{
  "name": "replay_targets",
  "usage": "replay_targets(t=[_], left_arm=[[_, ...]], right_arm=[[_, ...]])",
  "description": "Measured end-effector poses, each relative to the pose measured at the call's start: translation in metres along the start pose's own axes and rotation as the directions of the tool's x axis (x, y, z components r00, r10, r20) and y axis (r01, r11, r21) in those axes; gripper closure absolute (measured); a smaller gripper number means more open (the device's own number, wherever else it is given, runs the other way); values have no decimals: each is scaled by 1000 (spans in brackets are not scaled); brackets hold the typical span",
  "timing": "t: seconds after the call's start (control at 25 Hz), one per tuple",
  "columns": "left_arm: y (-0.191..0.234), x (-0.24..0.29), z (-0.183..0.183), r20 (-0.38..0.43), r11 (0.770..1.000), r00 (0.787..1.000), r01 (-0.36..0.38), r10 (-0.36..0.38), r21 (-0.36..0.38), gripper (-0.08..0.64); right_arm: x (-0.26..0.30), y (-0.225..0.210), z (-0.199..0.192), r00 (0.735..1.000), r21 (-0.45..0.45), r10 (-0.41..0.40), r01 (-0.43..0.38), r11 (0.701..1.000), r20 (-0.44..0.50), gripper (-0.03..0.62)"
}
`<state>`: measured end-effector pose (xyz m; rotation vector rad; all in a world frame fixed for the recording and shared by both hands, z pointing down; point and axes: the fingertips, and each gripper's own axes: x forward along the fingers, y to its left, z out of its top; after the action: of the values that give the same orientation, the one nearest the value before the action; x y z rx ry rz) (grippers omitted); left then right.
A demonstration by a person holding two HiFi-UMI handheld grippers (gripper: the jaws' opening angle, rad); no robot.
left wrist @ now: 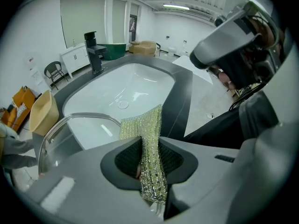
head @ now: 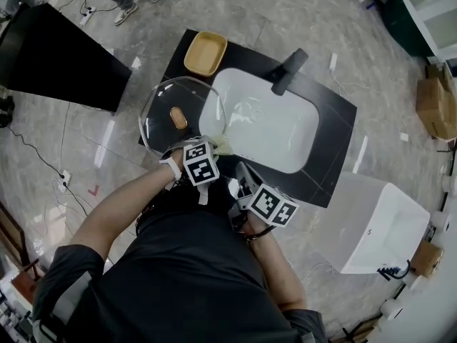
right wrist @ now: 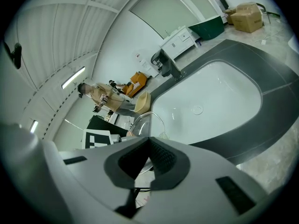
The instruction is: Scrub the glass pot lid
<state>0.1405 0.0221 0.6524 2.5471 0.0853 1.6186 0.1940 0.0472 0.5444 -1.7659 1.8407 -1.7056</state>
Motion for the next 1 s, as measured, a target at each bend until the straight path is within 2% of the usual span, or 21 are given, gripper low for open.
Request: replay_targets(t=[0.12, 0.24, 0.4, 0.56, 0.68, 0.84, 0.92, 1.0], left_arm=[[-15, -2, -4, 39, 997, 998, 49, -47, -53, 485], [-26, -11, -4, 125, 992, 989, 86, -75, -90, 485], [-23, -45, -13, 230, 990, 973, 47, -15, -135, 485], [-14, -80, -38, 340, 963, 940, 61, 32, -261, 485], [-8, -100, -64, 366, 942, 927, 44, 85, -332, 485], [9, -140, -88, 380, 911, 904, -26, 197, -411, 485], [34, -164, -98, 388, 887, 879, -80, 278, -454, 485], [66, -189, -106, 391, 865, 844, -156, 368, -477, 485]], right_arm=[[1, 1, 7, 999, -30, -27, 27, 999, 20, 586], [4, 5, 14, 999, -52, -35, 37, 998, 34, 586], [14, 22, 15, 1000, -82, -3, 5, 997, 14, 586], [27, 42, 15, 999, -113, 40, -42, 993, -22, 584], [37, 58, 14, 997, -141, 64, -69, 988, -43, 586], [45, 75, 12, 994, -176, 81, -92, 980, -69, 586], [48, 81, 9, 994, -183, 82, -95, 979, -77, 586], [50, 82, 7, 994, -184, 76, -89, 979, -79, 586]])
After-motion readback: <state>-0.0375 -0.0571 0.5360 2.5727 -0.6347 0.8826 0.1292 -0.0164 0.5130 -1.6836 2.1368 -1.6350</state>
